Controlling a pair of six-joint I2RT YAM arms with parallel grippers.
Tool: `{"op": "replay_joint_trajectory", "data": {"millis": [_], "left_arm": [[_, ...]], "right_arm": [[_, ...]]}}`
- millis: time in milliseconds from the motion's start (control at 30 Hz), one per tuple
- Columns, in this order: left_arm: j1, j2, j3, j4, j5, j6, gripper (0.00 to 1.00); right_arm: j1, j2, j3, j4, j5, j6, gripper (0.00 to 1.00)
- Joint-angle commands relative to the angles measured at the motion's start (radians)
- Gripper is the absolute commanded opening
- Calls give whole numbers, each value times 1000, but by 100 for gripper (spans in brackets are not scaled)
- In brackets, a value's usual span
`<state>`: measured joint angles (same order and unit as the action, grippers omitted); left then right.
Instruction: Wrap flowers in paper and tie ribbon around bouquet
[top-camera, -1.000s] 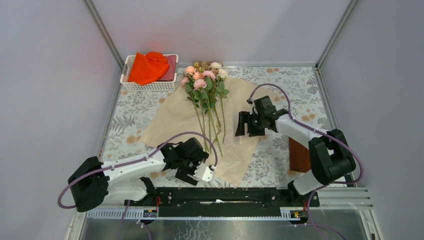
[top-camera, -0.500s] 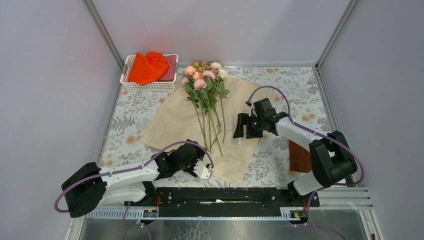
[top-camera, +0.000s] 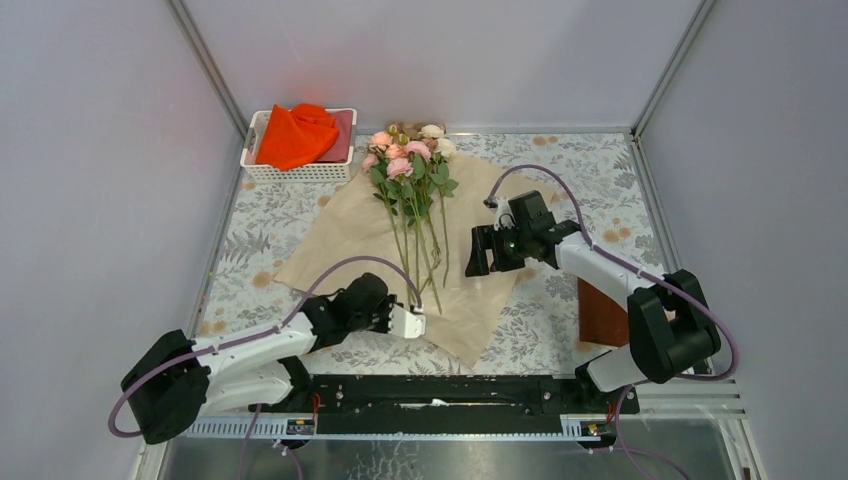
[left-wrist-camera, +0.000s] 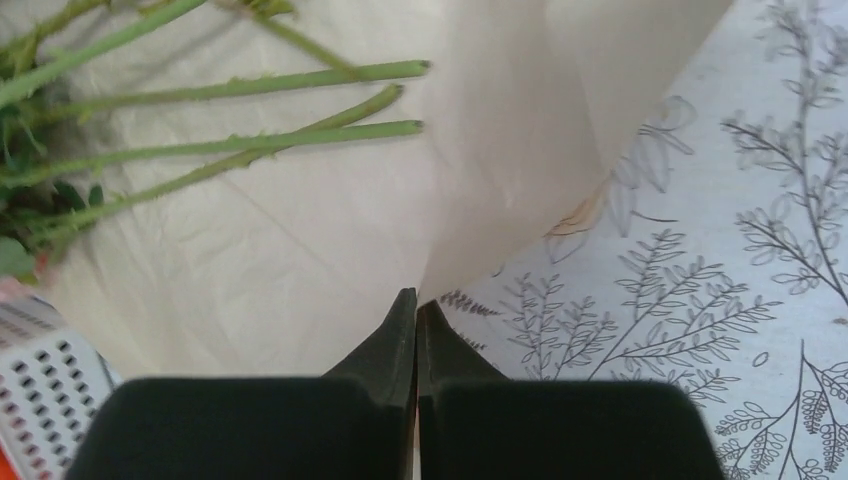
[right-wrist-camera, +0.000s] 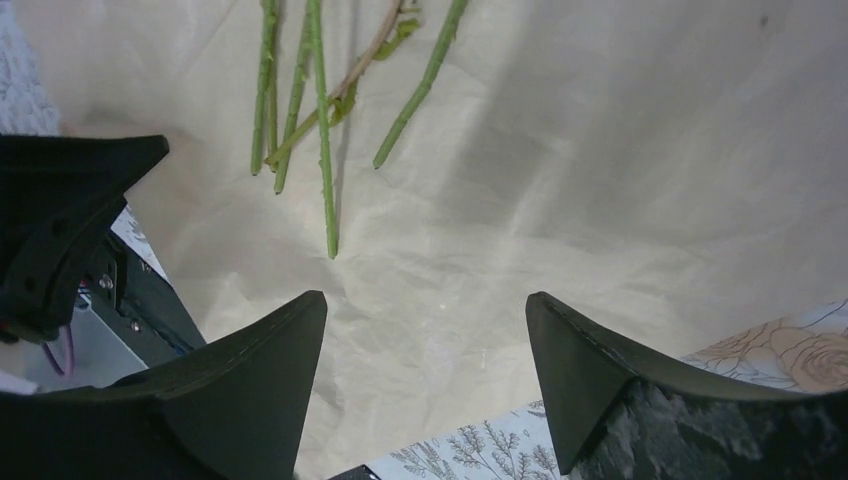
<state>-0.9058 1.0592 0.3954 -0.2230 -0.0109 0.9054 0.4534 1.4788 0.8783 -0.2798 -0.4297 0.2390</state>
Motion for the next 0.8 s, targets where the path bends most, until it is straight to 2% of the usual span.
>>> {"op": "replay_joint_trajectory", "data": {"millis": [0,267,467,533,633,767], "left_arm": [[85,-15,77,-21,107,-138,0],[191,-36,138,-50,204,-309,0],[311,-24,151,4,198,-411,0],[373,-7,170,-2,245,-441,0],[474,35,194,-27,345,-465,0],[608,102,227,-81,484,-473,0]], "right_arm": [[6,-80,91,-23,-57,-168,82],[2,-206,104,8,-278,-385,87],[2,-350,-109,211,-463,-532,89],[2,-380,-197,265,-515,-612,89],[2,-391,-250,380,-496,-613,91],[9,-315,-245,369,-505,-651,92]]}}
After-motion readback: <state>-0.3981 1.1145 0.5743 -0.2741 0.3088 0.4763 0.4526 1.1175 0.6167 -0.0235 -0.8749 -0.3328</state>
